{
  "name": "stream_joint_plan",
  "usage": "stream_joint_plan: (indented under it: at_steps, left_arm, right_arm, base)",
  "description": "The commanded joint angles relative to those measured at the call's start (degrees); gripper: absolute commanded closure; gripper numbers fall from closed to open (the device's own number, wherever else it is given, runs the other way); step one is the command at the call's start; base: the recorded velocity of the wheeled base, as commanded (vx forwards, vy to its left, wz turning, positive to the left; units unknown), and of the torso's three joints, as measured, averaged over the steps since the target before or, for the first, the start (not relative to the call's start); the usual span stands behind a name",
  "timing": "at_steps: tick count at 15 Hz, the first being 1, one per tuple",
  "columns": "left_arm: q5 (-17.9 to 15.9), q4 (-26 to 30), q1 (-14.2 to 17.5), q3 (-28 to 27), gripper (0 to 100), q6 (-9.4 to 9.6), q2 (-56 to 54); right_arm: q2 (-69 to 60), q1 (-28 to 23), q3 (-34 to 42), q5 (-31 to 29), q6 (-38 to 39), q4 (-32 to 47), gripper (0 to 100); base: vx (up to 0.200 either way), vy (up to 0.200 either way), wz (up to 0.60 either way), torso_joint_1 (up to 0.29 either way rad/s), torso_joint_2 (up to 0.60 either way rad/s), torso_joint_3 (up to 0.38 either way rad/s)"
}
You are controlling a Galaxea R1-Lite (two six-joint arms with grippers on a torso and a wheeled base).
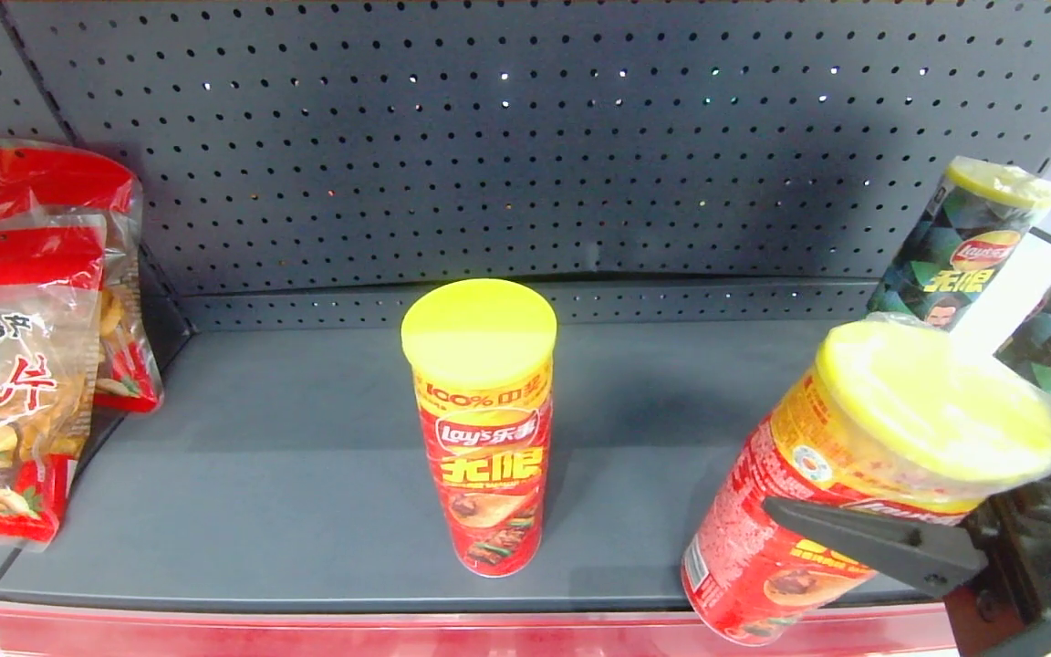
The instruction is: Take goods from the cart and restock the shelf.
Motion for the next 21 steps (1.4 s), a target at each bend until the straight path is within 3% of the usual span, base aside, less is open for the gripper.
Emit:
stream_joint_plan:
  at_steps: [1, 3, 10, 21]
  left_arm:
    - [0.0, 0.0, 0.0, 0.0, 0, 0.02, 0.0]
    - [0.0, 0.0, 0.0, 0.0, 0, 0.02, 0.0]
    - [0.0, 0.0, 0.0, 0.0, 0, 0.02, 0.0]
    - [0.0, 0.0, 0.0, 0.0, 0, 0.02, 0.0]
  right_arm:
    - [1.2, -0.1, -2.8, -2.1, 0.0, 0.3, 100]
    - [2.5, 0.6, -5.4, -4.3, 0.6, 0.5, 100]
    - [16.9, 5.8, -26.5, -14.5, 2.2, 7.9, 100]
    - [30.6, 9.9, -40.7, -18.2, 2.2, 10.8, 100]
  base:
    - [0.0, 0.0, 0.0, 0.0, 0.0, 0.0]
    - [0.0, 0.0, 0.0, 0.0, 0.0, 0.0]
    - [0.0, 0.0, 0.0, 0.0, 0.0, 0.0]
    - [0.0, 0.0, 0.0, 0.0, 0.0, 0.0]
